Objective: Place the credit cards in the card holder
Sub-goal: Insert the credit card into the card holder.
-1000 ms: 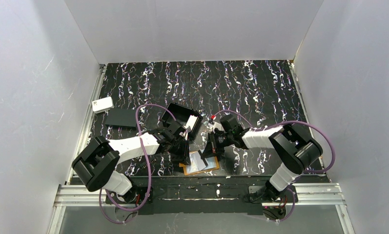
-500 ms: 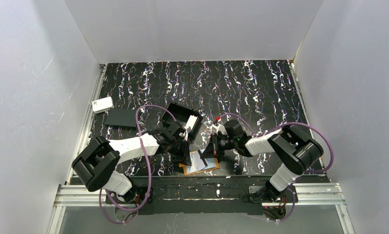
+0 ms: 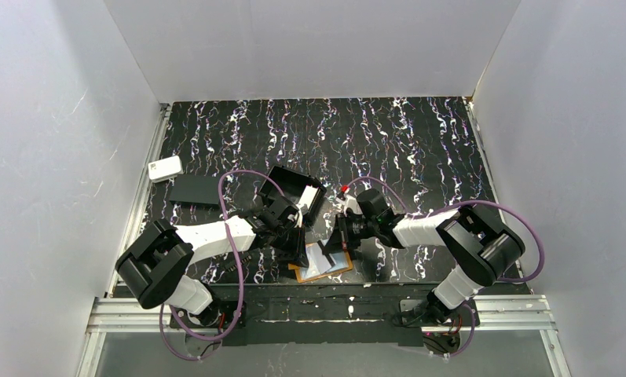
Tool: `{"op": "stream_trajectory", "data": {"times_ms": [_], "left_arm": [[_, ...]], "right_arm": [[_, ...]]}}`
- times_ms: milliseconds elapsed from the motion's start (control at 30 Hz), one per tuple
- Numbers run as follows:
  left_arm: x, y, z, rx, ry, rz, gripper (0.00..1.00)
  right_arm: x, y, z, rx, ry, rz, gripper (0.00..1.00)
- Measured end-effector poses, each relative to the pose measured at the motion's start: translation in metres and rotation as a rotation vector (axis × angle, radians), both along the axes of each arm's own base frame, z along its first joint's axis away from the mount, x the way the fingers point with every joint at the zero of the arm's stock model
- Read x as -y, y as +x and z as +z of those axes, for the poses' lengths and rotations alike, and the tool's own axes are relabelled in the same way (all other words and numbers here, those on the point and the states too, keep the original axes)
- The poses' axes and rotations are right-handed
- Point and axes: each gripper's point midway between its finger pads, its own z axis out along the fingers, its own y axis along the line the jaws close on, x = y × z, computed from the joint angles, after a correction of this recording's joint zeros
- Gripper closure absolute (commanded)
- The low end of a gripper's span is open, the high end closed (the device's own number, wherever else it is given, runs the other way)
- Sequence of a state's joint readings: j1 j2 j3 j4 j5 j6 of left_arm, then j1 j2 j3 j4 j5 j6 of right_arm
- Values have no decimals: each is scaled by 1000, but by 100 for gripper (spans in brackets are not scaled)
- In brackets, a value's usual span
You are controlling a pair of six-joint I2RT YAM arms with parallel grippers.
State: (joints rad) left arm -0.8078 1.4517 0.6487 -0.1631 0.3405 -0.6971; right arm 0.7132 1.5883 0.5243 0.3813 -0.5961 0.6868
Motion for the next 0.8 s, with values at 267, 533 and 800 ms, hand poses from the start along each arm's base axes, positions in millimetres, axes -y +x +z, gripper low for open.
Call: {"op": "stream_trajectory", "data": {"times_ms": [267, 533, 800], "left_arm": [[0, 0, 0, 1, -2, -2, 92], [1, 1, 0, 2, -4, -2, 92], [1, 0, 0, -1, -5, -2, 92]], "right_arm": [[0, 2, 0, 40, -10, 34, 99], [-2, 7, 2, 74, -19, 44, 99], [-6, 3, 1, 26, 44, -7, 99]]}}
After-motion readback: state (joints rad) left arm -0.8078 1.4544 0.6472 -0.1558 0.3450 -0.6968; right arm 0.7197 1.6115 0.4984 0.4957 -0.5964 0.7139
